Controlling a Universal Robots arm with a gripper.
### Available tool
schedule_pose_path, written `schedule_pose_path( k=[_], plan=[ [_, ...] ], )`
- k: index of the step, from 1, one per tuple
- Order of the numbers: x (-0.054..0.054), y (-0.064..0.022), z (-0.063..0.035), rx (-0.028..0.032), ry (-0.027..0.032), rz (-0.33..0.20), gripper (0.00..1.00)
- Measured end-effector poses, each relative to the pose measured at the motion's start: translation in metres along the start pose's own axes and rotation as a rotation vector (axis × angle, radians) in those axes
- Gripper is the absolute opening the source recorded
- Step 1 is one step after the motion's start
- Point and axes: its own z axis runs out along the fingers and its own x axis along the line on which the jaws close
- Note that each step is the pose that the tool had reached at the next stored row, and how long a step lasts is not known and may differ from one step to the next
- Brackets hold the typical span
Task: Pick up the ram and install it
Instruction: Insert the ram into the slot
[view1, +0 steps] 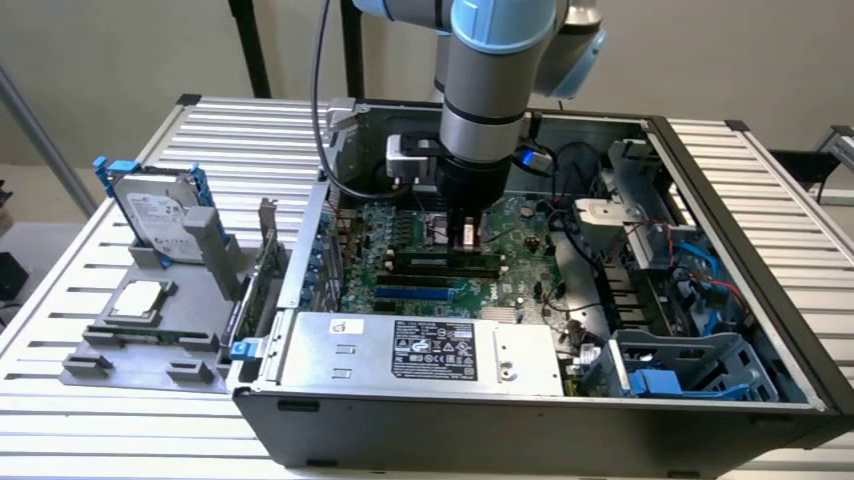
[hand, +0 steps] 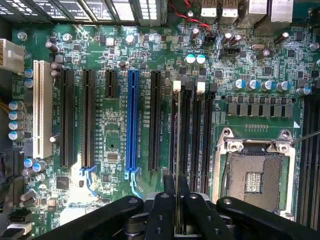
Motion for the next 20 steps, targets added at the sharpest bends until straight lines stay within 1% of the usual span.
schedule_pose_path(
  k=[4, 20],
  plan=[
    [0.0000, 0.0003, 0.0000, 0.0000, -0.0001, 0.008, 0.14],
    [0.0000, 0.0010, 0.0024, -0.0001, 0.0011, 0.008, 0.14]
  ],
)
